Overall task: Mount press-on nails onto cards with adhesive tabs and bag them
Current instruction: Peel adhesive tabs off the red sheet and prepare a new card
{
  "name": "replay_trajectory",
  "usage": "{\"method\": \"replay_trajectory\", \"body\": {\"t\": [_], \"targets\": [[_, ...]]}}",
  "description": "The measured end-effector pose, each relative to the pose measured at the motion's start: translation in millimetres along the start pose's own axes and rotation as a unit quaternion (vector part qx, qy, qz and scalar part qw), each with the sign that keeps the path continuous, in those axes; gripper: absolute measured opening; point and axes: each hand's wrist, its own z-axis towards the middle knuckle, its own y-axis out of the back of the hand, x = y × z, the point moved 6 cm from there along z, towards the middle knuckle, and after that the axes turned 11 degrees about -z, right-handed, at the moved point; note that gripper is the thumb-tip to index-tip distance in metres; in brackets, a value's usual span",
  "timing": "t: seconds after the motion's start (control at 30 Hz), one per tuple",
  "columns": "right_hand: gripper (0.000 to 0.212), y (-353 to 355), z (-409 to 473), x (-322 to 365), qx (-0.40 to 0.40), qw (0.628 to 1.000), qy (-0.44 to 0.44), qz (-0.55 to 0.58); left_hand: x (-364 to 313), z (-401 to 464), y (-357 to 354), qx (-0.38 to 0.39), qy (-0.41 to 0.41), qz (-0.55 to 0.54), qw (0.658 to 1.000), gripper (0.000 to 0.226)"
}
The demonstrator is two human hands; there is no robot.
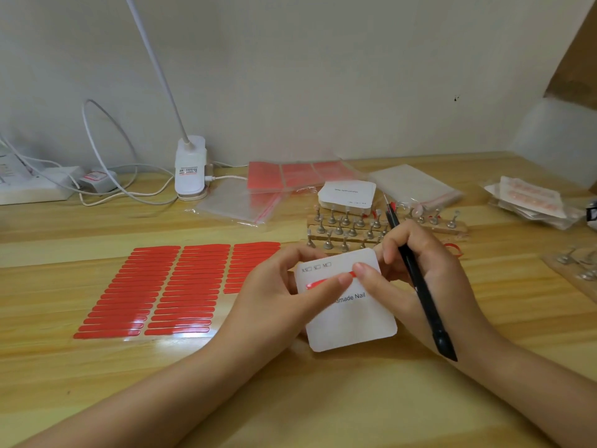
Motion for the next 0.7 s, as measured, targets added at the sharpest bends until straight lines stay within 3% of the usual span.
{"method": "replay_trajectory", "body": {"t": [0.27, 0.7], "targets": [[0.021, -2.4, -0.5, -0.3, 0.018, 1.0, -0.012, -0.009, 4.6, 0.5, 0.0, 0.028, 0.03, -0.025, 0.999, 0.006], [0.022, 2.9, 1.1, -5.1, -0.001, 1.0, -0.019, 0.024, 7.0, 2.2, 2.5, 0.104, 0.061, -0.113, 0.986, 0.024]]}}
